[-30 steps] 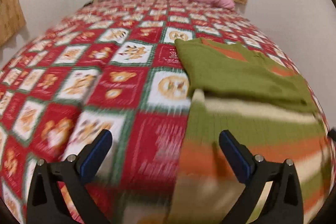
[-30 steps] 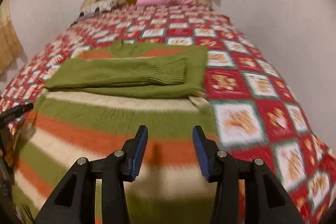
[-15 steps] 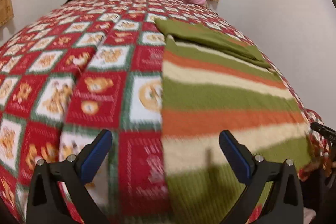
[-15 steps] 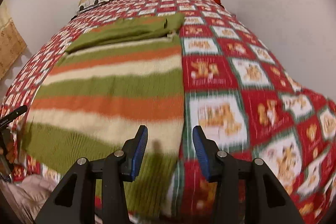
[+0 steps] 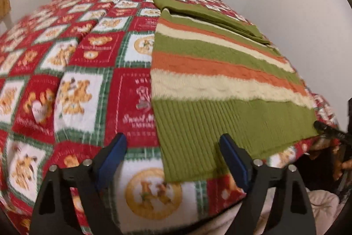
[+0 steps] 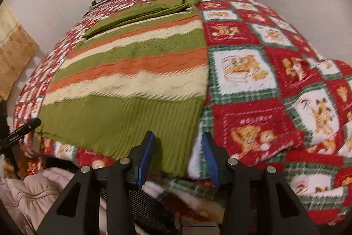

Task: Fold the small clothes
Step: 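Open the right tool and pull both tools back from the sweater, then grasp the ribbed sweater hem with the right tool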

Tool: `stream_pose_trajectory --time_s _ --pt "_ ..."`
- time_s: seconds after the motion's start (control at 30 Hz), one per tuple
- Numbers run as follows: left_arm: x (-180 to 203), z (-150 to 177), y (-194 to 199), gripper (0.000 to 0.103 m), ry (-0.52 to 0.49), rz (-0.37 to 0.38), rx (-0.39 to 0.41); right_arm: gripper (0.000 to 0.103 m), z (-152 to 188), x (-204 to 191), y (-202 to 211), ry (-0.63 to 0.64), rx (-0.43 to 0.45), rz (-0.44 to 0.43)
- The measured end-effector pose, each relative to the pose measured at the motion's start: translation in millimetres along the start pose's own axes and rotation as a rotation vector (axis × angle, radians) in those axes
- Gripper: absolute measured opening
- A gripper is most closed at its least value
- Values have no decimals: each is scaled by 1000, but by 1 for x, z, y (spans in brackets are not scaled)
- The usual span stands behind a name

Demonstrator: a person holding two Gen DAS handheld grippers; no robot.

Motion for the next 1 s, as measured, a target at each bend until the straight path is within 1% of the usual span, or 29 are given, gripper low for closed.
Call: stream_pose_trajectory --time_s 0.03,0.07,0.1,0.2,0.37,0.4,0.43,0.47,0.5,0.6,0.63,0.67,0.7,0.73,0.77,0.8,0.87,0.9,1.0 --pt "-1 2 2 85 14 19 -6 46 1 -2 0 4 -4 -5" --pt "-2 4 3 82 33 38 -12 46 3 -5 -1 16 -11 -4" --pt "-2 4 3 79 41 43 -14 46 5 -7 -2 25 -20 -4" --pt "-1 5 2 74 52 45 -32 46 11 -10 -4 21 -44 -12" --pt "8 7 3 73 31 65 -39 46 16 -9 -5 7 -47 -24" --pt "11 7 4 65 27 75 -39 46 17 -8 -7 -7 -53 -34" --pt "15 7 4 60 25 92 -43 46 18 -8 -8 -11 -55 -42" --pt "18 7 5 57 20 106 -47 42 19 -9 -8 -11 -56 -50" --pt "20 6 4 57 17 107 -49 37 20 -10 -9 -10 -56 -61" --pt "20 6 4 57 14 107 -47 30 20 -11 -10 -22 -53 -100" --pt "19 5 4 56 16 109 -46 29 20 -11 -11 -25 -52 -107" --pt "19 5 4 53 19 106 -45 25 20 -11 -11 -30 -53 -120" --pt "17 5 4 48 19 98 -45 16 20 -13 -10 -36 -55 -140" --pt "15 6 4 44 21 86 -46 12 20 -14 -11 -40 -57 -155" --pt "12 6 4 36 28 68 -47 8 20 -16 -10 -39 -59 -161" --pt "9 5 3 24 36 62 -48 7 19 -18 -9 -26 -59 -152" --pt "4 4 2 12 75 76 -57 5 18 -19 -7 -21 -58 -154" --pt "2 4 2 12 97 99 -62 4 16 -20 -5 -34 -54 -173" --pt "0 2 2 12 138 142 -77 4 8 -20 5 -102 -30 -277"
Point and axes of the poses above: each gripper's, at about its wrist camera, not at the fingertips, and y roughly against the way its jaws point, x to its right, z to its underside, the point moved 7 cm from there along -y, roughly the way its jaws point
